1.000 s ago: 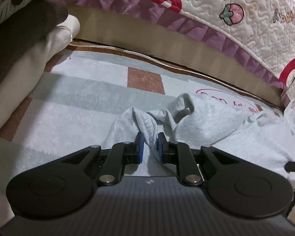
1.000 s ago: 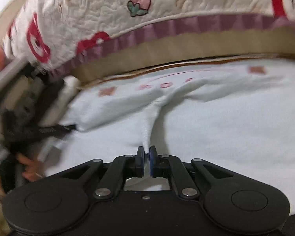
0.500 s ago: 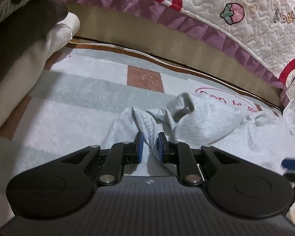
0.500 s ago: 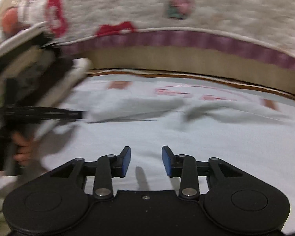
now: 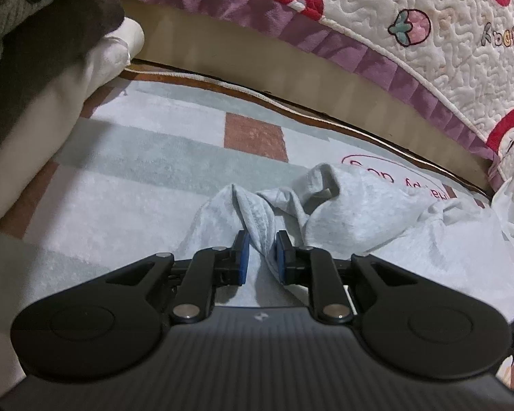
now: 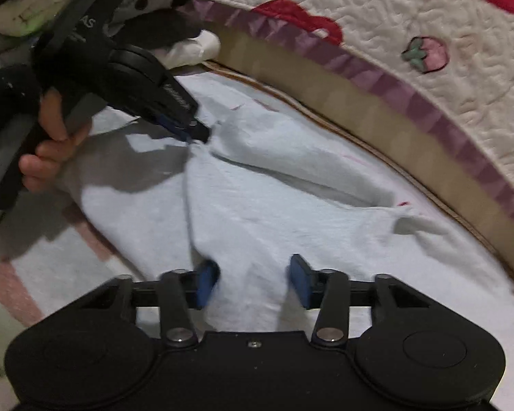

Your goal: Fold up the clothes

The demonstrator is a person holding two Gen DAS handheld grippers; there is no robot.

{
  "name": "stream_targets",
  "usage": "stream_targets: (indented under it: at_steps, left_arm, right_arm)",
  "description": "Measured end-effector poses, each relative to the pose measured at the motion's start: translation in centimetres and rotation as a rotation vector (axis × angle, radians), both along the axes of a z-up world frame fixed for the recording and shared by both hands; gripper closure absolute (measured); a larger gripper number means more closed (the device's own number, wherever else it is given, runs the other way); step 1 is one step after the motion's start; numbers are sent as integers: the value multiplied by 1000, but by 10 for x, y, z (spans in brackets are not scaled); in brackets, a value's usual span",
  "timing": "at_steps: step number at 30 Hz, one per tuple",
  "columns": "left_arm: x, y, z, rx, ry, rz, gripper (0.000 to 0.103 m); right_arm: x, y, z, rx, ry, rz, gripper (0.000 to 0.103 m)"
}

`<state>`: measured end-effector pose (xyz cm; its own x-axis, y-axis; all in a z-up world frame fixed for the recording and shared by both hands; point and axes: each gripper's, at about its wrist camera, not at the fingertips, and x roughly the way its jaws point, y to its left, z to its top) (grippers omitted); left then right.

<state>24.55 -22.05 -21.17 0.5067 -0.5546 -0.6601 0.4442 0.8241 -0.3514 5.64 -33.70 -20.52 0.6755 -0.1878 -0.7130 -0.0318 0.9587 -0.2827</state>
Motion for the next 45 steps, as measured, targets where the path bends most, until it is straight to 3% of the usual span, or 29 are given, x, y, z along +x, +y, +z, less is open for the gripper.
stream_targets:
  at_steps: [1,7,10,17,20,24,25,27,30,33,35,37,38,39,41,45]
  left_arm:
    - [-1,-1,2,9,-10,-6,87]
    - [-2,-4,3,37,-22,-13,87]
    - [0,0,3,24,-10,-3,85]
    - [2,11,10,33,-61,91,85]
    - [8,14,13,-12,-34,76,85]
    - [13,7,24,-111,-6,0,85]
    - [14,6,26,-136,1,-19,82]
    - [17,2,32,-185,15,-57,62]
    - [24,-10,36,-228,44,-111,58]
    - [37,-38,31,-149,101,-146,48]
    - [45,-54,25,-93,142,-154,48]
    - [51,-65,17,-85,170,-166,48]
    - [52,-68,15,-86,174,-170,51]
    - [53,-70,12,-89,175,-178,62]
    - [51,-74,10,-108,155,-209,95]
    - [28,-62,25,-202,65,-254,96]
  right_arm:
    - [-2,-3,1,-17,3,-12,95]
    - [-13,-12,13,21,33,-9,94]
    - [-11,-9,2,67,82,28,94]
    - [-15,-18,-5,205,122,22,93]
    - [-18,-25,-6,276,141,36,89]
    - [-25,-30,3,453,135,104,85]
    - [-25,-37,7,488,106,91,79]
    - [-26,-49,16,558,48,65,72]
    - [-17,-71,20,540,11,-1,71]
    - [-4,-92,19,486,-5,-69,68]
    - [7,-100,14,470,6,-72,67]
    - [17,-107,9,462,20,-68,64]
    - [20,-109,5,458,27,-65,63]
    - [19,-110,2,466,30,-68,63]
    - [18,-114,-3,480,37,-73,62]
    - [17,-122,-15,510,51,-84,56]
